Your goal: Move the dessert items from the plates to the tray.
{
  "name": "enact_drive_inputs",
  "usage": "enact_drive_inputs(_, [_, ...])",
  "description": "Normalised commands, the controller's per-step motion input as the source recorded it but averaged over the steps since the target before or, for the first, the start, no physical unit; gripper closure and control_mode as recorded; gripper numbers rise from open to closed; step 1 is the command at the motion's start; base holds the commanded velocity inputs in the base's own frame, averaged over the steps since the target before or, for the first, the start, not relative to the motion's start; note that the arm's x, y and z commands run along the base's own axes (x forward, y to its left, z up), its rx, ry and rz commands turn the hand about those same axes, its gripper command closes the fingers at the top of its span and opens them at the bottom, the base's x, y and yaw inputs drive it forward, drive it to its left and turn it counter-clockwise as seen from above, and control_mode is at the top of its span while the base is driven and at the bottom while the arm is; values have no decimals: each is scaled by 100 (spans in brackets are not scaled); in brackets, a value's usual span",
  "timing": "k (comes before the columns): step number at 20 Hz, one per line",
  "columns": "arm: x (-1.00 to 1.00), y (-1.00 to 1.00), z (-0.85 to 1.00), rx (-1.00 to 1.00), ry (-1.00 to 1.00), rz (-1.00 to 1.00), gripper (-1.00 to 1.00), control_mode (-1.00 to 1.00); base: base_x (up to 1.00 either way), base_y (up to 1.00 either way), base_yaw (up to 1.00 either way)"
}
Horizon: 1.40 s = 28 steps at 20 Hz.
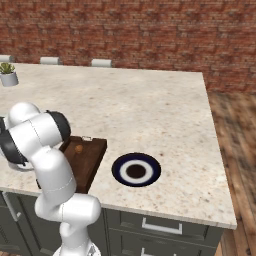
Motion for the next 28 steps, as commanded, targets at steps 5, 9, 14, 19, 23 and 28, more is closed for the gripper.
enact_drive_inputs(5, [2,11,0,0,0,0,-100,-100,0,0,0])
enact_drive_inputs(9, [14,10,0,0,0,0,-100,-100,0,0,0])
enact_drive_inputs(14, [2,0,0,0,0,0,-100,-100,0,0,0])
enact_drive_inputs(19, [0,0,0,0,0,0,-100,-100,0,0,0])
enact_drive_inputs(23, [1,0,-11,0,0,0,-100,-100,0,0,0])
enact_drive_inputs(28, [1,0,-18,-1,0,0,-100,-100,0,0,0])
